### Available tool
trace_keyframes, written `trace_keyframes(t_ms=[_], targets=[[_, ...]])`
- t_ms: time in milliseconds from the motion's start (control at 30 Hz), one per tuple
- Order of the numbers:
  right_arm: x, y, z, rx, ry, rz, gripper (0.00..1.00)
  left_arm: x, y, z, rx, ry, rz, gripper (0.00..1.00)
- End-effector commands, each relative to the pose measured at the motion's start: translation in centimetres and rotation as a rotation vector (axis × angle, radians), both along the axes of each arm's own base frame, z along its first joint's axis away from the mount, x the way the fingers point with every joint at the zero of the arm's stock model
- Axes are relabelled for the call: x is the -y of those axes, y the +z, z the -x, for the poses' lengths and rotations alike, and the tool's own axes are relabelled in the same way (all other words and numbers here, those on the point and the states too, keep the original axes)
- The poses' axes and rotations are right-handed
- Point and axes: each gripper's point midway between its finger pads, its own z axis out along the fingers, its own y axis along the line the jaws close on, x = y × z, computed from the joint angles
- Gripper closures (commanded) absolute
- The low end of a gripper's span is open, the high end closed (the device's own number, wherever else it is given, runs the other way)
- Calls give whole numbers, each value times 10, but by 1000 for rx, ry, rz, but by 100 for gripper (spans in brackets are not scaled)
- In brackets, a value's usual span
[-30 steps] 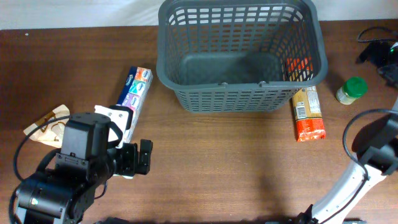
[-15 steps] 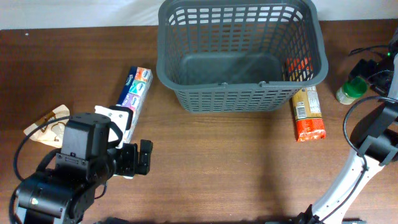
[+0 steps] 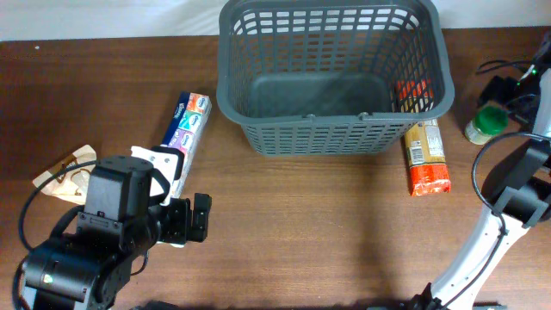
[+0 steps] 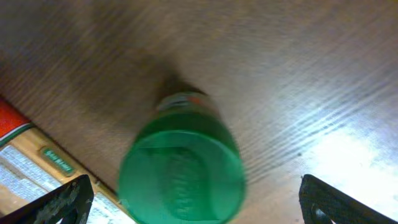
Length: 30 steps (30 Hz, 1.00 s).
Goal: Pack container
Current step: 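Lower the right gripper over the green-capped jar and grasp it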
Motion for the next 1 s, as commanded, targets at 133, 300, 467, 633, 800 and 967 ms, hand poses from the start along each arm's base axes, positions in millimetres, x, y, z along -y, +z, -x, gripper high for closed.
trace_keyframes(t_ms=[133, 300, 467, 633, 800, 967], targets=[[-17, -2, -15, 12, 69, 5, 1, 0, 5, -2, 18, -5, -4, 1], [-14, -2, -13, 7, 63, 14, 1, 0, 5, -2, 17, -5, -4, 0], [-11, -5, -10, -11, 58, 22, 1, 0, 5, -2, 18, -5, -4, 0], [-10, -5, -10, -8, 56, 24, 1, 0, 5, -2, 17, -5, -4, 0], [-4, -11, -8, -17, 44, 19, 1, 0, 5, -1, 14, -6, -5, 0], [-1, -30, -3, -56, 35, -3, 1, 0, 5, -1, 14, -6, -5, 0]])
